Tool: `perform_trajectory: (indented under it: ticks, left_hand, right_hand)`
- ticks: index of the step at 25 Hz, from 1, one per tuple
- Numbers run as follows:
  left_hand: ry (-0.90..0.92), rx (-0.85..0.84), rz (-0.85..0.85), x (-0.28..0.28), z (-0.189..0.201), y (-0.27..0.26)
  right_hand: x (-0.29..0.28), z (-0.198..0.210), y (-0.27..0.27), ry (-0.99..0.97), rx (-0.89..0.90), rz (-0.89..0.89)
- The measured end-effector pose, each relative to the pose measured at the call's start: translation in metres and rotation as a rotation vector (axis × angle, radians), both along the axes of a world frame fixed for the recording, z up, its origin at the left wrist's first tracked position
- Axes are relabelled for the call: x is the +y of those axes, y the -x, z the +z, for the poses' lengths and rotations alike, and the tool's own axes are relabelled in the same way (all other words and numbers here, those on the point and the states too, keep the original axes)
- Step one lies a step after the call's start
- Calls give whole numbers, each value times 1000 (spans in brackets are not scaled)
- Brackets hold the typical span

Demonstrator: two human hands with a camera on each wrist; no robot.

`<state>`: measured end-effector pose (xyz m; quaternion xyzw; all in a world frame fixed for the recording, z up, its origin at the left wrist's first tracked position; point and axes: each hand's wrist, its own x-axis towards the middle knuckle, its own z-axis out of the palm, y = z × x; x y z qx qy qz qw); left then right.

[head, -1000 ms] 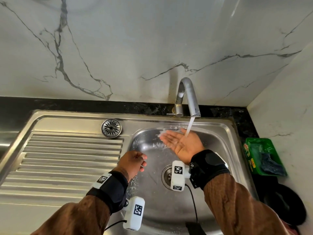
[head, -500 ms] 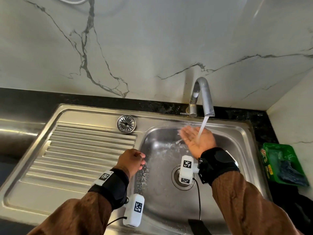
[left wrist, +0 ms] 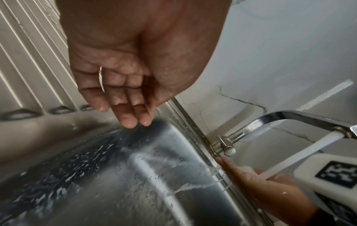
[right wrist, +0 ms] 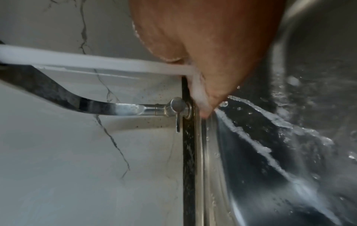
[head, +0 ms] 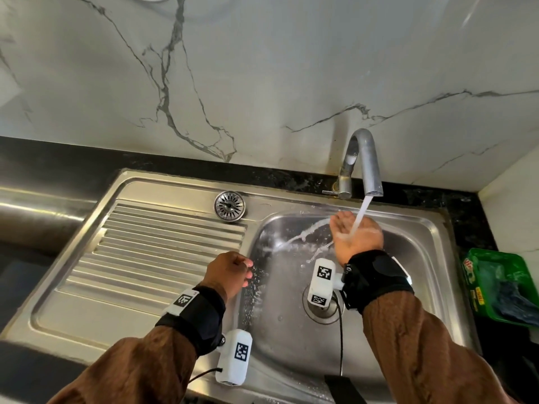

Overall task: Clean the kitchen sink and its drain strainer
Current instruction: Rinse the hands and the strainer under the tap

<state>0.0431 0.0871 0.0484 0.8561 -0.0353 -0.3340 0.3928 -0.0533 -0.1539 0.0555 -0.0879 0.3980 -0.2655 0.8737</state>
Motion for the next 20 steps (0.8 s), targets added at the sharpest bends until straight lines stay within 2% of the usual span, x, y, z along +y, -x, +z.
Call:
perform_trajectory:
  ticks: [1, 2, 4, 5, 7, 8, 11, 15, 18, 20]
  left_hand:
    - [0, -3, -2, 2, 0, -1]
    - [-2, -9, -3, 4, -1, -2]
    - [-5, -21, 2, 8, -3, -3]
    - [-5, -29, 4, 9, -3, -2]
    - [-8, -45, 5, 12, -3, 0]
    - [-5, -51, 4, 12, -2, 1]
    - [-7, -75, -13, 14, 1, 0]
    - [-10, -87, 2, 19, 1, -6]
    - [-17, -102, 5, 19, -3, -8]
    - [-28, -105, 0, 18, -3, -6]
  right_hand:
    - [2, 1, 1, 16, -30, 62]
    - [7, 0, 3, 18, -37, 208]
    - [19, -1, 4, 11, 51, 457]
    - [21, -2, 4, 9, 80, 431]
    - [16, -6, 5, 25, 90, 178]
    - [13, -8, 5, 22, 59, 127]
    - [14, -4, 15, -14, 16, 279]
    - [-17, -5, 26, -2, 100, 23]
    - [-13, -3, 22, 17, 169, 168]
    - [7, -5, 14, 33, 147, 293]
